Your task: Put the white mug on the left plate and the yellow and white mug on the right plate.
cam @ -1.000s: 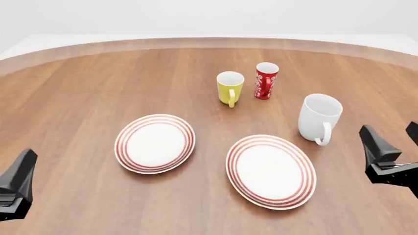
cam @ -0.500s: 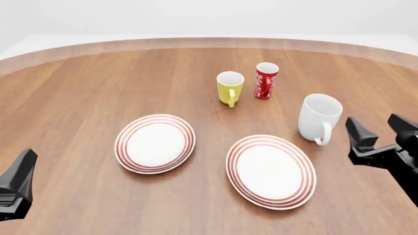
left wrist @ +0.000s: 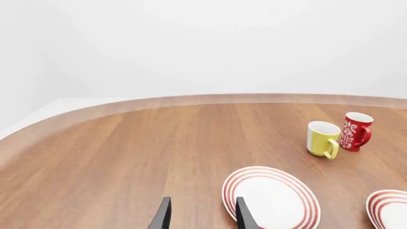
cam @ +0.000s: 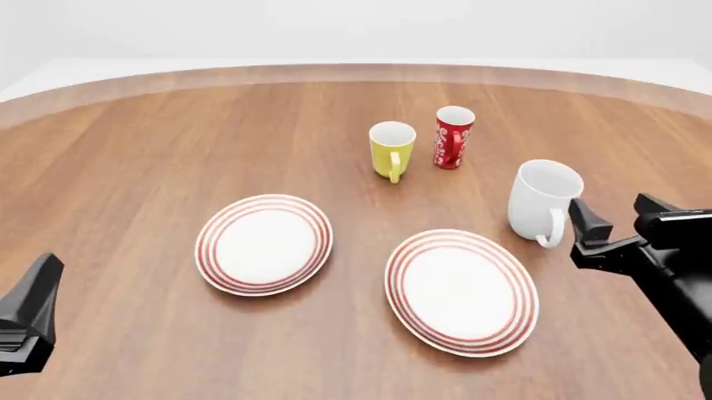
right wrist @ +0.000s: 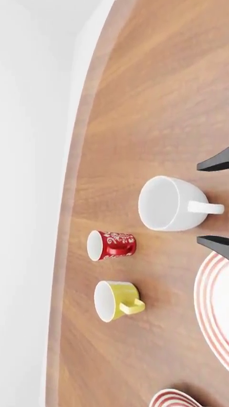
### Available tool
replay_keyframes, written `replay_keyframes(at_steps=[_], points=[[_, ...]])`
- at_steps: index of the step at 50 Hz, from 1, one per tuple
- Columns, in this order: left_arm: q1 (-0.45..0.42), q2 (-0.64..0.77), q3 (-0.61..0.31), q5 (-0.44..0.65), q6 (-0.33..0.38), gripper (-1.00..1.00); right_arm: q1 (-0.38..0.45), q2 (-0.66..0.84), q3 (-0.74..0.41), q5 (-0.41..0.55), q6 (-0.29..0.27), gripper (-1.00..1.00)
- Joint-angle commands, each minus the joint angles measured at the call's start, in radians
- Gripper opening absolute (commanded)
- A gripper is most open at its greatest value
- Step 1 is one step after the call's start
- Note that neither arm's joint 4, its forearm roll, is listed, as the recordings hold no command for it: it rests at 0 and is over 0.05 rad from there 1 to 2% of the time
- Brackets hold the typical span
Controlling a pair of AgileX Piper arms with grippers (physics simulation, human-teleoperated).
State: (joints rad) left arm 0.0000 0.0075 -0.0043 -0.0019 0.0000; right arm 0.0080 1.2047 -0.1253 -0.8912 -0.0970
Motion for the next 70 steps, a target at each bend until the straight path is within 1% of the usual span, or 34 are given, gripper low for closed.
replay_keyframes(at_steps=[1,20,30,32,42,57,70], points=[[0.000,0.000,0.000,0.000,0.000,1.00,0.005,0.125,-0.026,-0.076,-0.002,1.00],[0.000,0.000,0.000,0.000,0.000,1.00,0.005,0.277,-0.065,-0.148,-0.004,1.00],[0.000,0.000,0.000,0.000,0.000,1.00,0.011,0.334,-0.083,-0.163,-0.006,1.00],[0.000,0.000,0.000,0.000,0.000,1.00,0.002,0.335,-0.087,-0.159,0.003,1.00],[0.000,0.000,0.000,0.000,0.000,1.00,0.017,0.433,-0.104,-0.200,-0.003,1.00],[0.000,0.000,0.000,0.000,0.000,1.00,0.017,0.530,-0.131,-0.246,0.012,1.00],[0.000,0.000,0.000,0.000,0.000,1.00,0.000,0.605,-0.152,-0.272,0.021,1.00]])
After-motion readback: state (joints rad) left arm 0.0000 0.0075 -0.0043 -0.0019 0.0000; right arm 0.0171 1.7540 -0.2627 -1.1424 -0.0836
